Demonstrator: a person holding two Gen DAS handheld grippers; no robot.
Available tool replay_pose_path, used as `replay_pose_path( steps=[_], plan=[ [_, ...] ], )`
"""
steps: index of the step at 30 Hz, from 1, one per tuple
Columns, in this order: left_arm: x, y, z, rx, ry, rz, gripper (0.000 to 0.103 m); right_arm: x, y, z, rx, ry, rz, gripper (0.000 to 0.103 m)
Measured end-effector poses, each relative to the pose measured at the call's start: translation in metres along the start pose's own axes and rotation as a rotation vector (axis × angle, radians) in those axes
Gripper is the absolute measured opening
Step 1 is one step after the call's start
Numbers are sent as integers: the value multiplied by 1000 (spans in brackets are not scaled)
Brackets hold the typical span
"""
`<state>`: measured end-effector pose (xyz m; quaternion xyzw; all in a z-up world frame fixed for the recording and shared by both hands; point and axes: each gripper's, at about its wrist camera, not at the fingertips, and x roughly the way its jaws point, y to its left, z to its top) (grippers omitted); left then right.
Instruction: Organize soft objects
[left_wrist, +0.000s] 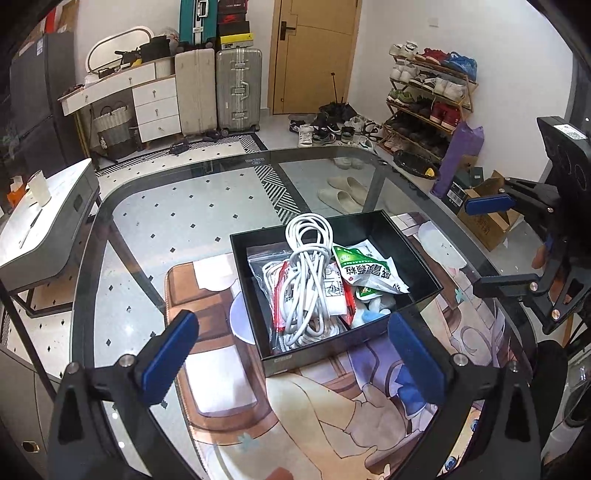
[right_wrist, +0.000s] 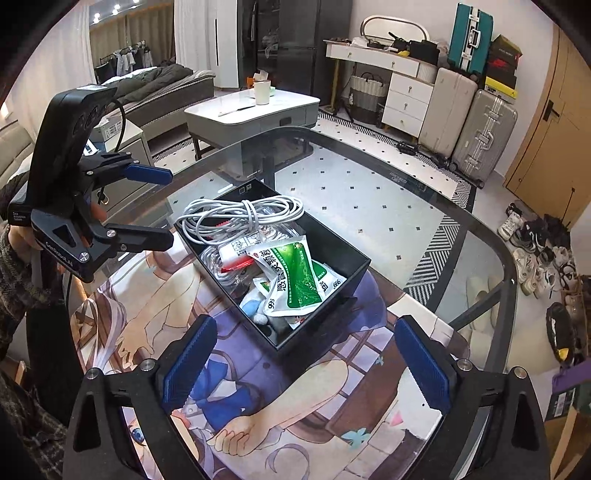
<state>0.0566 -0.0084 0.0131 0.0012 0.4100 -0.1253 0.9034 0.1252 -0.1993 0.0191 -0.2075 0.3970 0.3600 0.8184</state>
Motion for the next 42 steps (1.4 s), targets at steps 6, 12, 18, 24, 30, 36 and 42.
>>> replay_pose_path(
  steps=[6,12,18,24,30,36,42],
  plan=[
    [1,1,-14,-10,-28,32,103,-3,-4,-9,62,-89,-15,99],
    [10,3,-30,-21,-54,48,103,3,-12,-26,161,-187,0,100],
    [21,17,-53,-70,-94,47,103,15,-11,-44,212,-255,-49,100],
    [26,30,-60,-103,-142,51,103,26,-9,-57,234,-313,-99,100],
    [29,31,-61,-93,-179,68,103,31,-10,-63,257,-341,-109,100],
    [34,25,-62,-80,-182,83,103,39,-16,-70,314,-349,-99,100],
    [34,25,-62,-80,-191,97,103,39,-21,-73,345,-362,-87,100]
  ],
)
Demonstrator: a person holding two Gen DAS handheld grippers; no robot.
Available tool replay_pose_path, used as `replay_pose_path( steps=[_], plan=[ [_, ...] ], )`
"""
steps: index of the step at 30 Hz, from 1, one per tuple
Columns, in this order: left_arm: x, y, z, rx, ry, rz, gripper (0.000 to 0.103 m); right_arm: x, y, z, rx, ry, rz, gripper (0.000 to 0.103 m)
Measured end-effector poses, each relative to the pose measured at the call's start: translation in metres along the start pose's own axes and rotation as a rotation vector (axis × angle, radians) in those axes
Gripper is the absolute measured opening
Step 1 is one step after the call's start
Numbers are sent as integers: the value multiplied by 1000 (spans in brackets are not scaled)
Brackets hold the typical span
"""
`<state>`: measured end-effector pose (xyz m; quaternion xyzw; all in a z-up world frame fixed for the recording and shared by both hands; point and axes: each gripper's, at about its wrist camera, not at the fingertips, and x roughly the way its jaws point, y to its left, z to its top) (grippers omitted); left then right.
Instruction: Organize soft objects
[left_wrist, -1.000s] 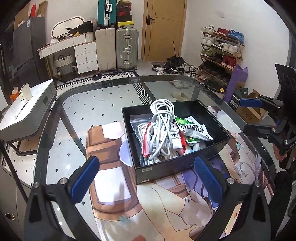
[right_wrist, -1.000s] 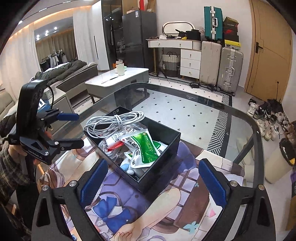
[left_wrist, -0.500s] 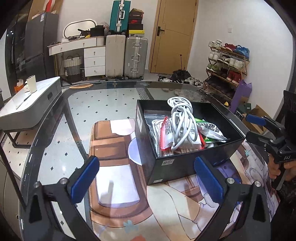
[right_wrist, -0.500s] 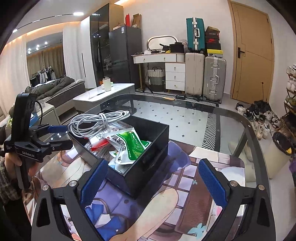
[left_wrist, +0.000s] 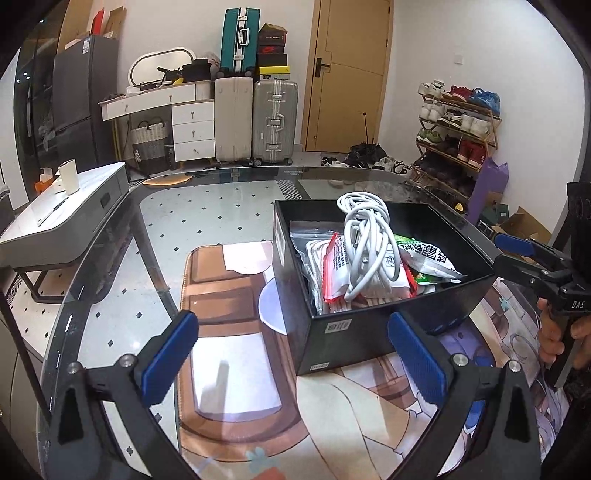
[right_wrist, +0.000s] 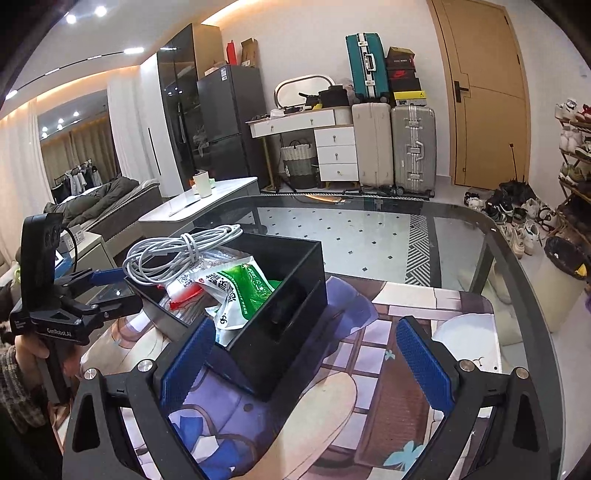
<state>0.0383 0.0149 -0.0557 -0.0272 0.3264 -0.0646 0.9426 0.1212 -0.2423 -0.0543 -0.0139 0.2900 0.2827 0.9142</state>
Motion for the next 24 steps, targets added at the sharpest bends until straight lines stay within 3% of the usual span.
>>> replay_pose_path(
  steps=[12,24],
  plan=[
    [0,-8,-3,26,-6,37,103,-8,0,-2,0,-48,-40,100],
    [-1,-10,-4,22,-18,46,103,-6,4,-1,-21,-32,-34,100]
  ],
)
